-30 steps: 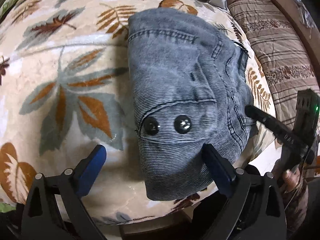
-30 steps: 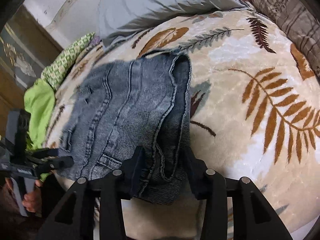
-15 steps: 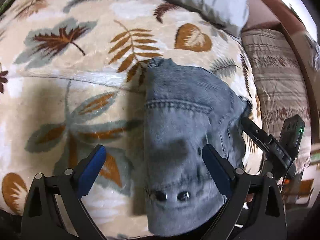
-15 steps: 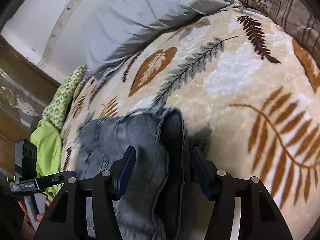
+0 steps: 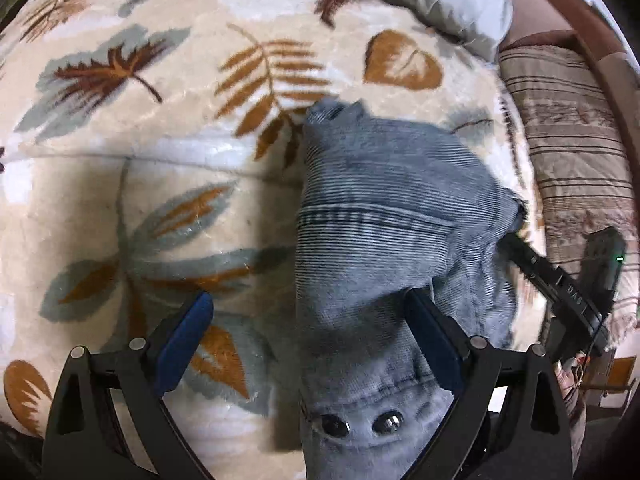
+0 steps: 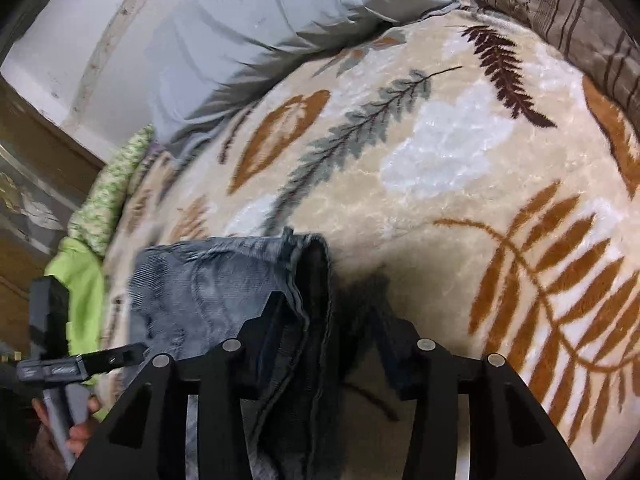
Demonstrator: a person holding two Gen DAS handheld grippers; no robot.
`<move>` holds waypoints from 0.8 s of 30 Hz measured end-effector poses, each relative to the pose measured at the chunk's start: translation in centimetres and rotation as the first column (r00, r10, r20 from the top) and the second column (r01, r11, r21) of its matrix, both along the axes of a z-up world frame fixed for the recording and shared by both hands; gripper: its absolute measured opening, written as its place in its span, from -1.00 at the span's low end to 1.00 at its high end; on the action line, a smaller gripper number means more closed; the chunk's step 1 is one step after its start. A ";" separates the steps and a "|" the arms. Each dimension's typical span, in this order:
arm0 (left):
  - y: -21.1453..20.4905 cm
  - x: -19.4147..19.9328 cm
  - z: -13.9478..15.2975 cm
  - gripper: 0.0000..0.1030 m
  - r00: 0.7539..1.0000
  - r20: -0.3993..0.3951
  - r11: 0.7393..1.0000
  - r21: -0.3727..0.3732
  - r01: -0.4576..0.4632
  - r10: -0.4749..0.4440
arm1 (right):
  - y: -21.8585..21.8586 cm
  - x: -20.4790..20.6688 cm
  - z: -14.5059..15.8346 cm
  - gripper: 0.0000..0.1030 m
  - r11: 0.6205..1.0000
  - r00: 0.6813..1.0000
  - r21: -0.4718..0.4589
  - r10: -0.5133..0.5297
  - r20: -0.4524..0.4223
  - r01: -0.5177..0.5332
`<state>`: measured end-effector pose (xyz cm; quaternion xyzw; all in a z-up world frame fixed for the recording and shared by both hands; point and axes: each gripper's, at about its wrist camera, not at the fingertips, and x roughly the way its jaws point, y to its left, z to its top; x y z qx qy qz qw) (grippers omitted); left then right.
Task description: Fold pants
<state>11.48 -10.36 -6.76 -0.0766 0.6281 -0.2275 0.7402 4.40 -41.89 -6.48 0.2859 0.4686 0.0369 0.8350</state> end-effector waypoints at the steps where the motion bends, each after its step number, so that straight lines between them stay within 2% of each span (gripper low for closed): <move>1: 0.3 -0.3 0.3 0.88 1.000 0.000 1.000 -0.028 0.011 -0.011 | -0.1 -0.3 0.0 -0.07 0.999 1.000 0.043 0.020 0.004 -0.020; 2: 0.5 -0.6 0.6 0.88 1.000 -0.002 0.998 -0.054 0.026 -0.026 | -0.1 -0.8 0.0 0.00 0.996 0.999 0.080 0.050 0.005 -0.050; 3: 0.6 -0.9 0.7 0.88 0.999 -0.006 0.997 -0.074 0.037 -0.038 | 0.1 -1.2 0.0 0.14 0.994 0.998 0.083 0.070 0.002 -0.070; 4: 0.6 -1.3 0.5 0.88 0.998 -0.017 0.994 -0.092 0.054 -0.056 | 0.2 -1.5 0.0 0.19 0.993 0.996 0.082 0.086 -0.001 -0.086; 8: -0.1 -1.9 -0.7 0.89 0.994 -0.069 0.990 -0.116 0.079 -0.087 | 1.0 -2.5 -1.6 0.20 0.968 0.984 0.179 0.178 -0.003 -0.174; 10: -0.5 -1.8 -1.3 0.89 0.990 -0.112 0.986 -0.152 0.072 -0.090 | 1.5 -2.6 -1.7 0.20 0.956 0.980 0.217 0.199 0.021 -0.198; 11: -0.7 -1.9 -1.4 0.89 0.987 -0.128 0.984 -0.161 0.073 -0.094 | 1.6 -2.6 -1.8 0.20 0.936 0.975 0.276 0.214 0.054 -0.220; 13: -1.2 -2.2 -1.5 0.88 0.987 -0.122 0.985 -0.149 0.088 -0.107 | 1.7 -2.4 -2.0 0.22 0.918 0.972 0.317 0.221 0.083 -0.236; 14: -1.5 -2.3 -1.4 0.88 0.987 -0.111 0.986 -0.136 0.099 -0.114 | 1.7 -2.2 -2.4 0.21 0.919 0.973 0.318 0.222 0.070 -0.232; 16: -2.0 -2.3 -1.1 0.88 0.988 -0.099 0.986 -0.126 0.107 -0.120 | 1.5 -2.0 -3.0 0.07 0.924 0.975 0.312 0.217 0.056 -0.223; 18: -2.2 -2.3 -0.8 0.64 0.988 -0.098 0.985 -0.137 0.105 -0.119 | 1.8 -2.0 -2.7 -0.07 0.934 0.973 0.274 0.225 0.050 -0.230; 20: -2.4 -2.5 -0.3 0.43 0.989 -0.082 0.987 -0.118 0.112 -0.123 | 2.4 -2.3 -2.2 -0.22 0.947 0.970 0.211 0.240 0.033 -0.242; 24: -2.6 -3.3 0.9 0.17 0.992 -0.018 0.989 -0.077 0.126 -0.128 | 3.2 -2.8 -0.8 -0.37 0.957 0.968 0.147 0.250 0.023 -0.250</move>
